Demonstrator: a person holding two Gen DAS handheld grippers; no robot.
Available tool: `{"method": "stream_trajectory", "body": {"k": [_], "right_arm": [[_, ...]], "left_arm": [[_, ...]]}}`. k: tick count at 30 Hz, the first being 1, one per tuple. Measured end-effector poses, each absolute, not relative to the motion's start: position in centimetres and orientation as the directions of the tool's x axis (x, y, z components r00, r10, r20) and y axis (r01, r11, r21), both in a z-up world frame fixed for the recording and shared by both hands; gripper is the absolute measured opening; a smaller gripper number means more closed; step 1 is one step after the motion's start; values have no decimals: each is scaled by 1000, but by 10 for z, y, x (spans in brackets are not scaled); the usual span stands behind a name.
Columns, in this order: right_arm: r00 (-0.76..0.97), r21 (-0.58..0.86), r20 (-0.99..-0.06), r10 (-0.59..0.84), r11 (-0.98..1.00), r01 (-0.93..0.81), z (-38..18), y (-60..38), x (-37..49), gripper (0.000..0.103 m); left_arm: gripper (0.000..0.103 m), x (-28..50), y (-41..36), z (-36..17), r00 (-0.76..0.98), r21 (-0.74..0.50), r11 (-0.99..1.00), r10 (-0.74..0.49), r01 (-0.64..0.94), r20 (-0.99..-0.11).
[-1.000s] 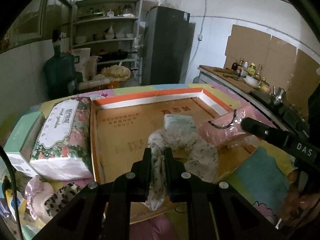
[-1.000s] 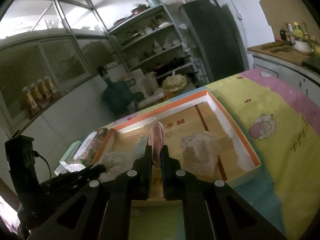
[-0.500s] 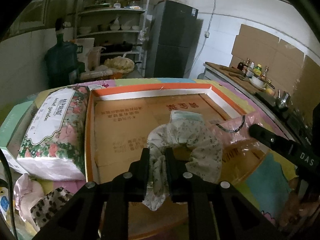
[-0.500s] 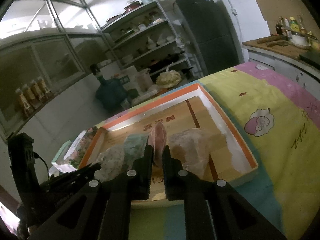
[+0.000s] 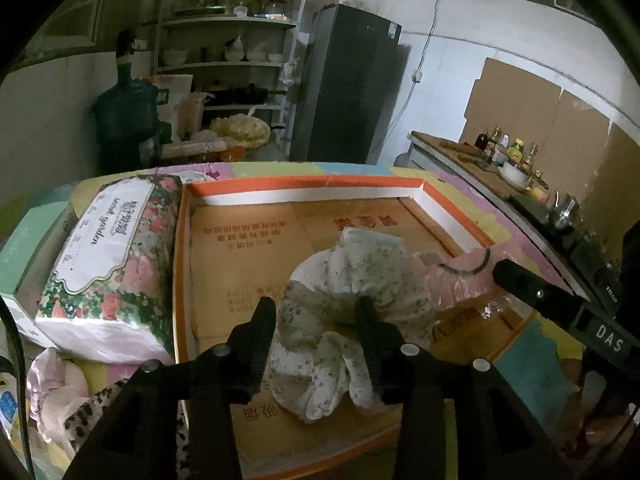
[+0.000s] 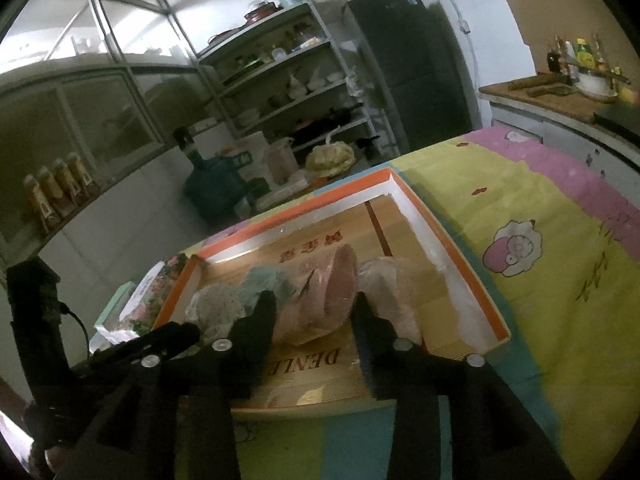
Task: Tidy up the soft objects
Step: 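Lower and release the beige cloth with the left tool while the right tool releases the pink item, then move both tools back to the pile of soft items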
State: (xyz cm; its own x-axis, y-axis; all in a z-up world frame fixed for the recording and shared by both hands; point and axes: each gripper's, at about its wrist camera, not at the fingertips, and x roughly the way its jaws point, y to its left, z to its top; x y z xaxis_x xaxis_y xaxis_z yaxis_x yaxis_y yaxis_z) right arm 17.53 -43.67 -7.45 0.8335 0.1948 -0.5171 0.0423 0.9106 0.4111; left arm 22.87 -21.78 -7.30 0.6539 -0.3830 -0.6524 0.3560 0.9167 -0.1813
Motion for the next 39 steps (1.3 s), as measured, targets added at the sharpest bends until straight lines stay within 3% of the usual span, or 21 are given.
{"method": "stream_trajectory", "body": {"k": [4, 6, 14, 39], "right_arm": [[839, 395, -515, 177, 917, 49, -71, -435, 172, 53], [842, 390, -512, 167, 919, 54, -69, -434, 171, 58], [855, 368, -501, 133, 927, 72, -59, -434, 162, 67], [878, 316, -445, 175, 948, -28, -19, -373, 138, 73]], "left_arm": [[52, 224, -216, -67, 664, -181, 914, -389, 362, -638], [61, 221, -215, -65, 669, -179, 915, -389, 362, -634], [64, 210, -205, -50, 695, -187, 910, -404, 369, -595], [64, 167, -150, -17, 785, -145, 940, -337, 308, -520]]}}
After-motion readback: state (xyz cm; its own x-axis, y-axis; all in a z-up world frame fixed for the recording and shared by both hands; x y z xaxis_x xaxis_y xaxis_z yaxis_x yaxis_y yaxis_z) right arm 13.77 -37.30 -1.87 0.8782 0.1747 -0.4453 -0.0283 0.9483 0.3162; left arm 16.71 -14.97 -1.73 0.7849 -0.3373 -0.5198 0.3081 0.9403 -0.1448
